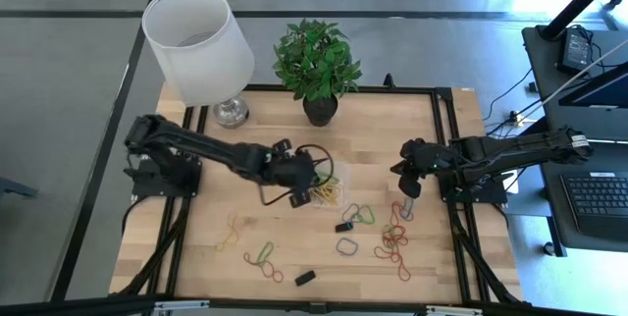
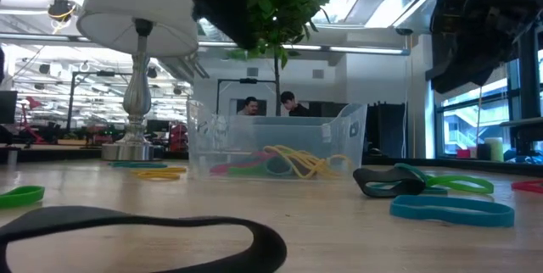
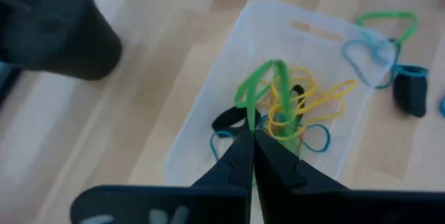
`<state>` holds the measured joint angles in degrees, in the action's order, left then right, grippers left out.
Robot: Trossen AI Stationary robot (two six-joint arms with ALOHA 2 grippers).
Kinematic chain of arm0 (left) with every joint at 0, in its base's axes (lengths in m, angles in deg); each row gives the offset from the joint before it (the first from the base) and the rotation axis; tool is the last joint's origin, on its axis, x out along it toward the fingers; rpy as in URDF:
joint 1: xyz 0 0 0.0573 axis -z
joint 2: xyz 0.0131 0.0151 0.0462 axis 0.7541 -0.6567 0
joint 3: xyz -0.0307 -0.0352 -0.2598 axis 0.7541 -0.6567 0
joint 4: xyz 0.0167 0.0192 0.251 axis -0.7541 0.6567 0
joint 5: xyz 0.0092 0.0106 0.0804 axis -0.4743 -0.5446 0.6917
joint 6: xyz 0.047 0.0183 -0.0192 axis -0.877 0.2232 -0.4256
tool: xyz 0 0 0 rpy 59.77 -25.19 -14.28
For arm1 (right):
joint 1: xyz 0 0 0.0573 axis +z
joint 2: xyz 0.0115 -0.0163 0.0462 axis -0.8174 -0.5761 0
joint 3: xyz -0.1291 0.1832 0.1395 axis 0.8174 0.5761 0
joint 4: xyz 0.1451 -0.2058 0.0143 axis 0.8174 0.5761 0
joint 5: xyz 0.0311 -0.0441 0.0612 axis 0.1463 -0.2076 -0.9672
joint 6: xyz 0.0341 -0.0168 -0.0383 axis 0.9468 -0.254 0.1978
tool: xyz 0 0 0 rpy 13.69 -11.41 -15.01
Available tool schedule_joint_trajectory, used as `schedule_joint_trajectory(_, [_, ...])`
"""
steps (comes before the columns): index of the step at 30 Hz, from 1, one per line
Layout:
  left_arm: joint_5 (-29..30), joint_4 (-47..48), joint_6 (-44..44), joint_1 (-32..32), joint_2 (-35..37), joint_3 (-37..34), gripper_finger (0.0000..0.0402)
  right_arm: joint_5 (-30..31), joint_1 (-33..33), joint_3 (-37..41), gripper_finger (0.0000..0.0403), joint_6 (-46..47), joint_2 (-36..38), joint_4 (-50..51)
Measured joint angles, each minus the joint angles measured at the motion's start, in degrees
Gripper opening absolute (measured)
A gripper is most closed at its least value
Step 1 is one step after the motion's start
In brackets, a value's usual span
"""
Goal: Pick and place rubber bands into bin
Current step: Put the green rubber band into the transparent container, then put the red rubber band into the transparent container
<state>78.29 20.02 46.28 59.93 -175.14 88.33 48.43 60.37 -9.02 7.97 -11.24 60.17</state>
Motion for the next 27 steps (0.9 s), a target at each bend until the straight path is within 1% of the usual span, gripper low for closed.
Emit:
schedule_joint_trajectory(4, [-3.69, -1.65, -0.45, -2.31, -4.31, -0.02, 0.0003, -0.02, 0.00, 0.00, 0.0019, 0.20, 0.00, -0.40])
schedule_joint_trajectory(9, [-5.56, -1.87, -0.46, -3.33, -8.83, -0.04, 0.0006, -0.04, 0.00, 0.00, 0.0019, 0.26, 0.00, -0.50])
schedule_joint_trajectory(13, [-8.61, -2.04, -0.42, -3.65, -11.01, -0.04, 0.0028, -0.06, 0.00, 0.00, 0.0019, 0.31, 0.00, -0.50])
schedule_joint_trajectory(16, [-9.50, -1.75, -0.43, -3.69, -11.19, -0.04, 0.0057, -0.06, 0.00, 0.00, 0.0019, 0.33, 0.00, -0.48])
schedule_joint_trajectory(21, [-6.55, -1.83, -0.42, -3.72, -10.15, -0.06, 0.0103, -0.06, 0.00, 0.00, 0.0019, 0.26, 0.00, -0.46])
schedule_joint_trajectory(24, [-6.15, -1.18, -0.87, -3.72, -8.81, -0.04, 0.0117, -0.06, 0.00, 0.00, 0.0019, 0.24, 0.02, -0.57])
schedule_joint_trajectory(27, [-5.85, 0.34, -0.92, -3.70, -6.69, -0.04, 0.0119, -0.06, -0.02, 0.00, 0.0019, 0.24, 0.02, -0.96])
